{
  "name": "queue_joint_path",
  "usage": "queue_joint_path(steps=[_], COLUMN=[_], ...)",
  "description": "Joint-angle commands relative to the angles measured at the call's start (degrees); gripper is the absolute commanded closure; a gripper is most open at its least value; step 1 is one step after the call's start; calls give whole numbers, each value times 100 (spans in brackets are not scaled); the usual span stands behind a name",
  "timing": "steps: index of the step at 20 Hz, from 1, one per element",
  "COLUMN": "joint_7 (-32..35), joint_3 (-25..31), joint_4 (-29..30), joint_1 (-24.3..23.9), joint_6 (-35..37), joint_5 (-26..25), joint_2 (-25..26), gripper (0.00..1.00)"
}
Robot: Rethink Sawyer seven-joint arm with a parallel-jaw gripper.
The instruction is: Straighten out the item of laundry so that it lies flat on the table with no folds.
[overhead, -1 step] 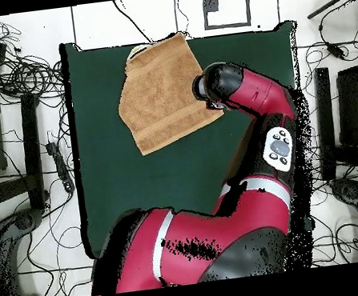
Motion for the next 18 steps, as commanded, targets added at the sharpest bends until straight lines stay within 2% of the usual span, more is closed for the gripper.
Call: queue_joint_path(steps=[1, 7, 18], joint_7=[607, 570, 589], joint_3=[787, 965, 939], joint_4=[323, 358, 258], joint_1=[-58, -114, -85], joint_6=[-483, -854, -637], joint_5=[149, 194, 244], joint_2=[621, 827, 936], gripper=[0, 0, 0])
